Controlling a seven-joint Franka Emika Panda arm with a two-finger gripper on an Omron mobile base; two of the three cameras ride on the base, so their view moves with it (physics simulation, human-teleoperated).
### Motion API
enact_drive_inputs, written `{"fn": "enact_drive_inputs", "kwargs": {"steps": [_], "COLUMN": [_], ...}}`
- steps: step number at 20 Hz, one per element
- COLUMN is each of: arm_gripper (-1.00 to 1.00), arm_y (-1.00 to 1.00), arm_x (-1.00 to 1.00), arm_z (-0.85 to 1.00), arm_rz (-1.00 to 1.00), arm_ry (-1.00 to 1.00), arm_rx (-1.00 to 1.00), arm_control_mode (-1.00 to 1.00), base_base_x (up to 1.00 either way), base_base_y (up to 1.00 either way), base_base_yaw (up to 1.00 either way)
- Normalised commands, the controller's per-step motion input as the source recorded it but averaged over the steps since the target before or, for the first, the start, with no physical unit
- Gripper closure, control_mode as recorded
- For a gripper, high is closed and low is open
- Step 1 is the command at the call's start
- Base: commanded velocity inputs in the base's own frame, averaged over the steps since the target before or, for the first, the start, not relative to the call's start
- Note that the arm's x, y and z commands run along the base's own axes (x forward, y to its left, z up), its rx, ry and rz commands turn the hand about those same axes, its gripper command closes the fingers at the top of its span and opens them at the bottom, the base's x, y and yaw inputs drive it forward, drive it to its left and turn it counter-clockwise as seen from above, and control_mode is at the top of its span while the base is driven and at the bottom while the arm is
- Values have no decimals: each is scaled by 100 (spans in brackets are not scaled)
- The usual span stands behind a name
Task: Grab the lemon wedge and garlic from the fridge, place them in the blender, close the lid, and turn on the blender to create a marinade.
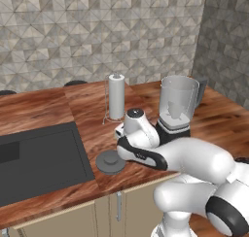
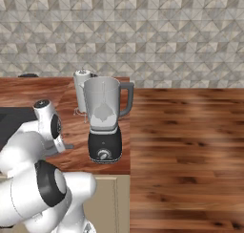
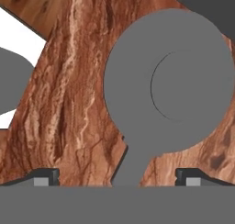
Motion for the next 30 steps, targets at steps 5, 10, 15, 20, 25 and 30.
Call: {"fn": "enact_drive_inputs", "kwargs": {"steps": [5,10,15,20,25,30], "arm_gripper": [-100,-100,-100,-100,-100,-100], "arm_y": [0,0,0,0,0,0], "arm_x": [10,15,19,17,11,3], "arm_z": [-24,-17,-11,-10,-16,-17], "arm_rz": [0,0,0,0,0,0], "arm_ry": [0,0,0,0,0,0], "arm_rx": [0,0,0,0,0,0], "arm_control_mode": [-100,-100,-100,-100,-100,-100], "base_base_x": [0,0,0,0,0,0], "base_base_y": [0,0,0,0,0,0], "base_base_yaw": [0,0,0,0,0,0]}}
